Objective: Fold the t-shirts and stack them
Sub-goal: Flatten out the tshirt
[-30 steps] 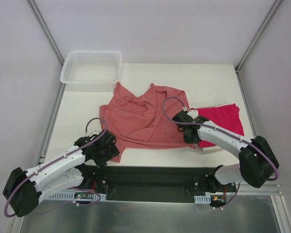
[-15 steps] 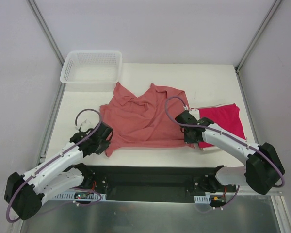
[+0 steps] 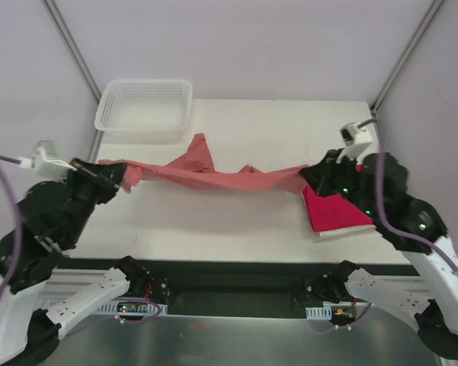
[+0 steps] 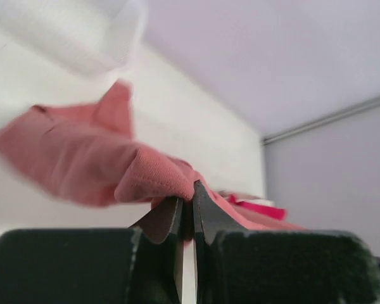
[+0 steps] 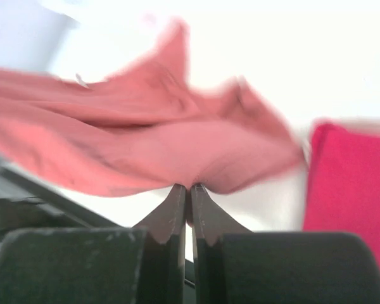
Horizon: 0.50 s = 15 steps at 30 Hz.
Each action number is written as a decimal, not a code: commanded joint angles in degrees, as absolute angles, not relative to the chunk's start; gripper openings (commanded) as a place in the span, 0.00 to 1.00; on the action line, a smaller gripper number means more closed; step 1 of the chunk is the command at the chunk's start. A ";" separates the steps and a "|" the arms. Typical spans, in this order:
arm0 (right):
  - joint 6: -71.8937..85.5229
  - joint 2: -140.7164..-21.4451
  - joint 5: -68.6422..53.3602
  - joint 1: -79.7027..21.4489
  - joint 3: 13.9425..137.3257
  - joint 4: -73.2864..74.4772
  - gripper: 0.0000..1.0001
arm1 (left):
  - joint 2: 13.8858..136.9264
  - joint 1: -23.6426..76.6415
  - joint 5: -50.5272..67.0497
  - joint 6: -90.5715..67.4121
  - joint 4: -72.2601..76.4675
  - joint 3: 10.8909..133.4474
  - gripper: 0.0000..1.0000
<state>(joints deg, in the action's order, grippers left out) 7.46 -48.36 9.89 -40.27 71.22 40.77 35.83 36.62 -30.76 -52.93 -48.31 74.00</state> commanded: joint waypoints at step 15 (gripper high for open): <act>0.44 -50.70 -13.91 -40.43 110.13 49.04 0.01 | 53.34 35.16 0.28 -25.68 -39.29 125.68 0.00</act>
